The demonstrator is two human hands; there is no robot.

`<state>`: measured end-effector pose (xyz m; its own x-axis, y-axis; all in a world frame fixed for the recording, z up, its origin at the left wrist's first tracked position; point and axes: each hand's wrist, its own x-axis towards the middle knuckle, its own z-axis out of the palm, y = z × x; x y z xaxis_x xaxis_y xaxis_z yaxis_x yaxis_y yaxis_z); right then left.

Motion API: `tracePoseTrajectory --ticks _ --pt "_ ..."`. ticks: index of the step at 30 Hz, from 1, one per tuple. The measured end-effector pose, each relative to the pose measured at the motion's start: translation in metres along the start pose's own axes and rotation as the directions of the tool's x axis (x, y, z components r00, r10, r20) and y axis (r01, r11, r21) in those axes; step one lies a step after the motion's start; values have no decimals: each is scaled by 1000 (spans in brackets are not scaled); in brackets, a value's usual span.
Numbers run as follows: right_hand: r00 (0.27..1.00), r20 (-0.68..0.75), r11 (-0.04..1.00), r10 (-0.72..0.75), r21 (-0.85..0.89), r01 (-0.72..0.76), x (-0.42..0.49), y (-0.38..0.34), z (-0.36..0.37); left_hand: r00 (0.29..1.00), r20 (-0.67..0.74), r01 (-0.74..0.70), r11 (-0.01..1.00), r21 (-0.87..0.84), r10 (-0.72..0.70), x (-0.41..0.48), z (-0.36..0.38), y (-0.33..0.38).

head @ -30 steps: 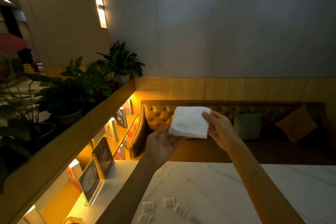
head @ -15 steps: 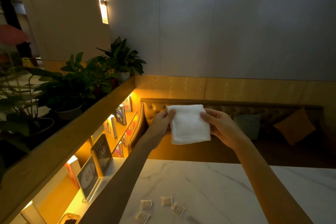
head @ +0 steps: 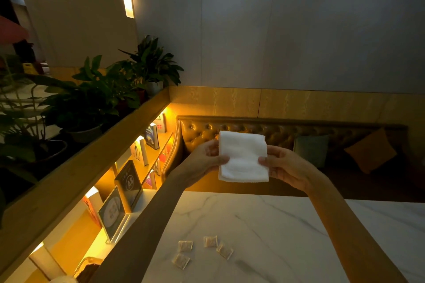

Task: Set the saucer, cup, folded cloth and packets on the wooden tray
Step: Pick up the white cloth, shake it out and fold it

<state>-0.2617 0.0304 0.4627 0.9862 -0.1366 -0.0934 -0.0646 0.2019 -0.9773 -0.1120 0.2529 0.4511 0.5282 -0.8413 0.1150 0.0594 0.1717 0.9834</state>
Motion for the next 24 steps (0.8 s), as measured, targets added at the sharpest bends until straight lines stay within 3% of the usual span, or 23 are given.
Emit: tracePoseTrajectory --ticks 6,12,19,21,24 --pt "958 -48 959 -283 3 284 -6 -4 1 959 -20 -280 957 74 282 -4 4 -2" --pt "915 1 897 -403 -200 395 -18 -15 9 858 165 -513 820 253 486 -12 10 22" --pt "729 110 632 -675 -422 650 -31 -34 30 826 108 -555 764 328 553 -19 23 39" --pt "722 130 618 -679 -431 658 -34 -38 30 819 119 -564 751 344 561 -19 26 41" --pt "767 113 658 -632 -446 607 -36 -41 22 841 119 -530 760 377 527 -16 28 37"
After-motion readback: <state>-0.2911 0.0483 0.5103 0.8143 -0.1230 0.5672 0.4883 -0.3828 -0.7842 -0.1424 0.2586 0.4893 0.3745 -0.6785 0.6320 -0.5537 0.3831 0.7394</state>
